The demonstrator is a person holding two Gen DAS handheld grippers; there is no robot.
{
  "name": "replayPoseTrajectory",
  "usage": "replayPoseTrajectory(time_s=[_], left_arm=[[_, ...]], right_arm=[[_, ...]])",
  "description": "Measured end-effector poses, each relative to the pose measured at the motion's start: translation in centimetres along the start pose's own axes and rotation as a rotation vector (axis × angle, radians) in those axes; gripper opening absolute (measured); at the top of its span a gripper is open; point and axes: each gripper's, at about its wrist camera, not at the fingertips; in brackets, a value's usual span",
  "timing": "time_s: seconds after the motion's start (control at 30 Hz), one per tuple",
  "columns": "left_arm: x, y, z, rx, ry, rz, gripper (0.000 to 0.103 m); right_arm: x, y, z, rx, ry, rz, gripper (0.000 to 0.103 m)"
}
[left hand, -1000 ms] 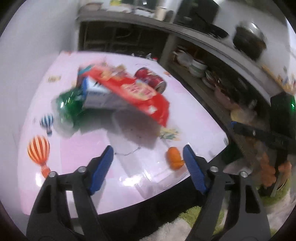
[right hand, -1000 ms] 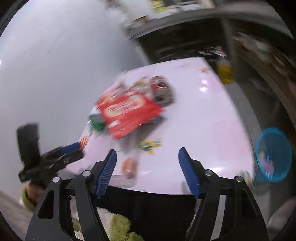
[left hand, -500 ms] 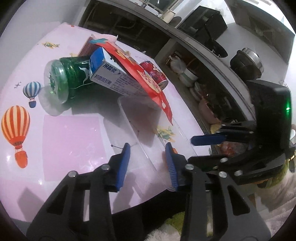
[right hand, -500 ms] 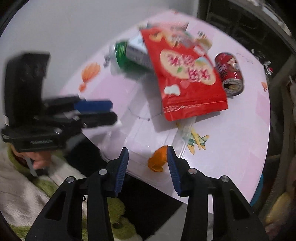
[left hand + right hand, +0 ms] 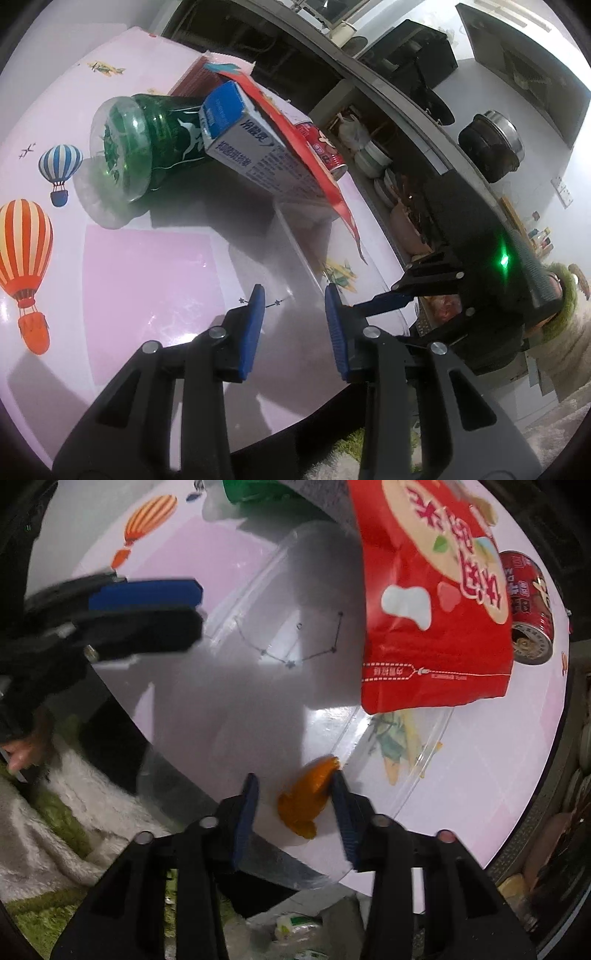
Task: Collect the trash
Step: 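Grasp the orange piece in the clear plastic tray with the right tool, then grasp the clear plastic tray rim with the left tool while right holds the orange piece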
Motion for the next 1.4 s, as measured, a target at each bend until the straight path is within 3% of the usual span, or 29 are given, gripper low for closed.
replayPoseTrajectory(time_s=[0.17, 0.37, 0.6, 0.77, 1.07, 1.4], left_arm=[[0.2, 0.2, 0.2, 0.007, -0.013, -0.006, 0.030], [-0.3, 0.6, -0.3, 0.010, -0.026, 0.006, 0.030], [-1.6, 0.6, -0.6, 0.023, -0.024, 0.053, 0.031], [-3.0, 0.8, -0.6, 0.066, 0.046, 0.100, 0.029], [-3.7, 0.8, -2.3, 0.033, 0.123, 0.120, 0.007], [0.0, -0.7, -3.0, 0.035, 0.260, 0.086, 0.002]], right_arm=[[0.1, 0.1, -0.4, -0.015, 0.021, -0.015, 0.019], [0.8, -0.6, -1.7, -0.099, 0.073, -0.064, 0.014], [3.0, -3.1, -3.0, -0.249, 0.161, -0.186, 0.013], [5.0, -6.3, -3.6, -0.346, 0.190, -0.308, 0.013], [7.2, -12.4, -6.6, -0.515, 0.222, -0.451, 0.013], [6.2, -13.1, -6.2, -0.599, 0.249, -0.508, 0.013]])
Point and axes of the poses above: each gripper's, at about its wrist camera, not at the fingertips, and x roughly against the way its jaws point, z to its left, y to its top, and after that the axes turned 12 degrees about -y, right-handed
